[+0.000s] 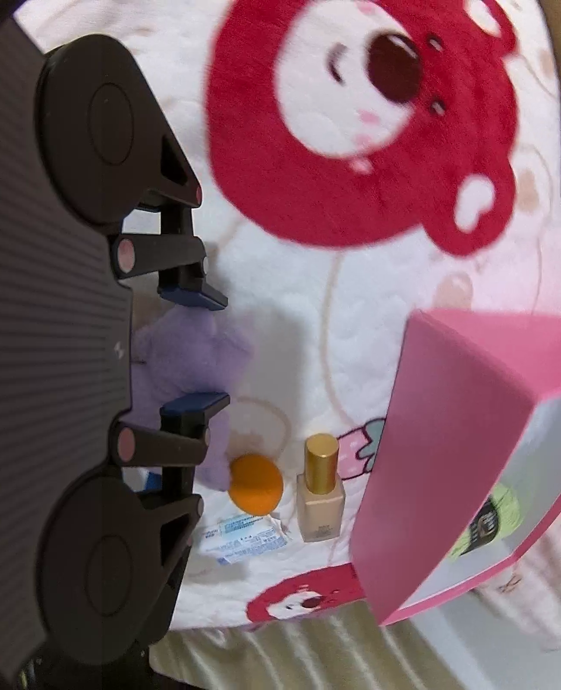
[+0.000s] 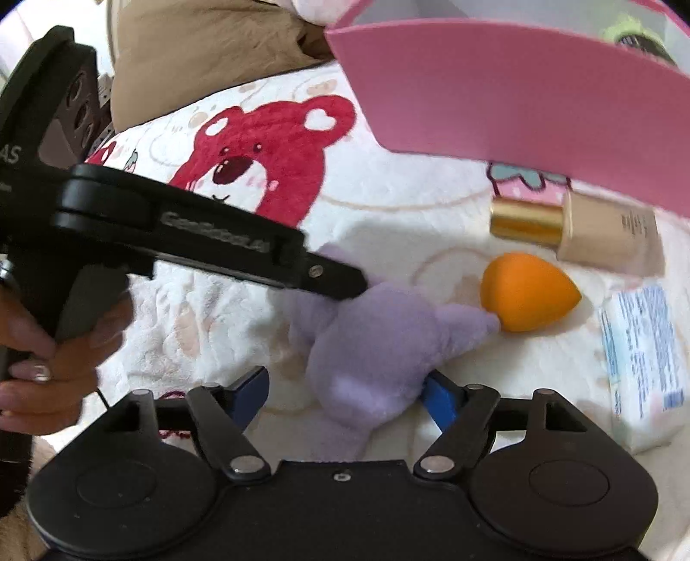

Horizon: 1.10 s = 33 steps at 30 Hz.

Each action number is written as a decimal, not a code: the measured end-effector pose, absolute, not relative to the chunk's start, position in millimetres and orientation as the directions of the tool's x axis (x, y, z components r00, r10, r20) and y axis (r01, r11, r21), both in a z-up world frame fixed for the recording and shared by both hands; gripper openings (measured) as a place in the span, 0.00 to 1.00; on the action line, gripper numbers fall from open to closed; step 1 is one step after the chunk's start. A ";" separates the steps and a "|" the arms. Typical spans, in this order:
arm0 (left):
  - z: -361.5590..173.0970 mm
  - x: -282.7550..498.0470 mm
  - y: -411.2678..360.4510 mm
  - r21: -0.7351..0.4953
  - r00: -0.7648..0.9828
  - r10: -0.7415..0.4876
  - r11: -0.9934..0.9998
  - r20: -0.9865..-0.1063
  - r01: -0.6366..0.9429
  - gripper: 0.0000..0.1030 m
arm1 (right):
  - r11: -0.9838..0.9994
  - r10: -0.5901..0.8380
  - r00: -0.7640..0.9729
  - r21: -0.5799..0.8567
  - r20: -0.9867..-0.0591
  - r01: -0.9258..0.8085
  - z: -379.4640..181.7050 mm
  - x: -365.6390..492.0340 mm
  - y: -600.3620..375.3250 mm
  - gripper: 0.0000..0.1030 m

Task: Organize objects
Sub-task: 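Move the left tool down to the purple plush toy and close on it, then lift the purple plush toy with the left tool and carry it into the pink box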

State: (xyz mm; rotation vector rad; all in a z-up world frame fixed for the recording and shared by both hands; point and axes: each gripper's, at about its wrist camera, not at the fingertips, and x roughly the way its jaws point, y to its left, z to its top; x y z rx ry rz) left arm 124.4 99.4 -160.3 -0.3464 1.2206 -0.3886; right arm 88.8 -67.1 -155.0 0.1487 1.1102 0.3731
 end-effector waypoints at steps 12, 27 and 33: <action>-155.9 119.3 126.6 -0.486 0.344 -0.464 0.873 -0.816 0.024 0.32 | 0.928 0.247 0.523 0.044 -0.816 -0.370 -149.3 98.1 -40.4 0.68; -162.1 117.2 113.3 -0.491 0.378 -0.461 0.871 -0.803 0.019 0.34 | 0.945 0.237 0.516 0.073 -0.823 -0.318 -159.1 103.7 -54.2 0.58; -158.8 112.4 111.4 -0.490 0.400 -0.453 0.872 -0.797 0.010 0.31 | 0.942 0.273 0.492 0.126 -0.827 -0.311 -159.0 105.5 -60.6 0.57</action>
